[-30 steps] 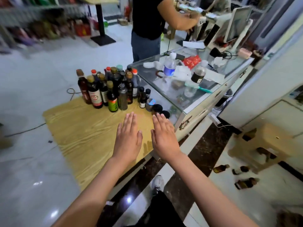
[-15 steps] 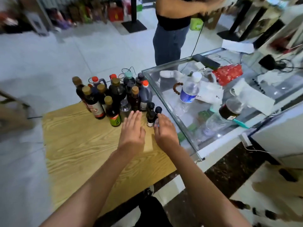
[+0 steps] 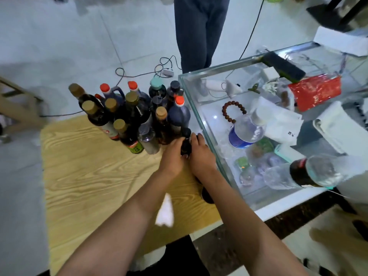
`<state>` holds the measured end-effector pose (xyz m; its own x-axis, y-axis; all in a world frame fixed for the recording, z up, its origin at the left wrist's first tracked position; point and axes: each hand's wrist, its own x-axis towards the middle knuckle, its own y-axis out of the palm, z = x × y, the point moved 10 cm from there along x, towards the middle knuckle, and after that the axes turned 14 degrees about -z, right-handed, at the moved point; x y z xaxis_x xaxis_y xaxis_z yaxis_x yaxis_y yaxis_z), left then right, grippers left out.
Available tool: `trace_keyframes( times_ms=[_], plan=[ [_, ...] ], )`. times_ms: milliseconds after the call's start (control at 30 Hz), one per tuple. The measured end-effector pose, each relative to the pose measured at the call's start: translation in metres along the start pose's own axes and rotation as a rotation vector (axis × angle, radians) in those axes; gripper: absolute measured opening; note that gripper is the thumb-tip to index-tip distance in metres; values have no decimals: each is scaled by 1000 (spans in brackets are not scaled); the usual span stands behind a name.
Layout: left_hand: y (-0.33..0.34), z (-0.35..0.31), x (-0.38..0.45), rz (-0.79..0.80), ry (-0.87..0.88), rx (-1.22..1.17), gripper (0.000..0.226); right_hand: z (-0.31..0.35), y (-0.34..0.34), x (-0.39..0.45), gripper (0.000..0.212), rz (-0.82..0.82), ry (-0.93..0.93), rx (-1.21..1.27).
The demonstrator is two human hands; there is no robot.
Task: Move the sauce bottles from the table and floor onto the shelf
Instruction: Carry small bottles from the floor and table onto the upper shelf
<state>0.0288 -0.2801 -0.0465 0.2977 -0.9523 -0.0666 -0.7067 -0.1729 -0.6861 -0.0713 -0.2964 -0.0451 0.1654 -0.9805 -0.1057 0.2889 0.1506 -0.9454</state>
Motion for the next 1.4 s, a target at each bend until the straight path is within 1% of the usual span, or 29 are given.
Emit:
trace_keyframes(
  times_ms=[67,167,200,333,467,567,667,767,833,900,967,1067,1167,1267,1400],
  plan=[
    [2,0,0,-18,4,-21,53,0,0,1,76,-8,-20,-36],
    [1,3,-2,-85,-2,-16,31,0,-2,4,65,-39,-35,-19],
    [0,5,-3,-99,-11,-13,27,0,-3,4,63,-44,-38,-12],
    [-5,13,-10,-138,-37,-42,25,2,-7,7,53,-60,-36,21],
    [-14,29,-24,-128,-74,-57,29,2,-7,12,43,-44,-21,32],
    [-25,44,-38,-132,-120,-123,33,6,-8,15,40,-41,-45,54],
    [-44,52,-51,-162,-168,-168,32,9,-13,13,35,-44,-51,88],
    [-60,58,-58,-192,-292,-252,31,15,-27,4,32,-107,-67,151],
    [-72,59,-63,-216,-312,-251,31,20,-40,-8,29,-171,-55,233],
    [-86,55,-68,-237,-281,-300,27,23,-53,-20,17,-228,-16,330],
    [-102,50,-75,-241,-255,-361,21,24,-65,-36,12,-279,42,424],
    [-121,49,-80,-220,-261,-419,23,25,-94,-67,14,-396,93,545],
    [-134,42,-88,-166,-256,-472,24,21,-113,-109,18,-430,229,654],
    [-145,23,-104,-104,-194,-523,22,14,-126,-155,27,-495,364,740],
    [-151,0,-133,28,-83,-577,25,12,-139,-221,28,-609,453,753]
  ],
)
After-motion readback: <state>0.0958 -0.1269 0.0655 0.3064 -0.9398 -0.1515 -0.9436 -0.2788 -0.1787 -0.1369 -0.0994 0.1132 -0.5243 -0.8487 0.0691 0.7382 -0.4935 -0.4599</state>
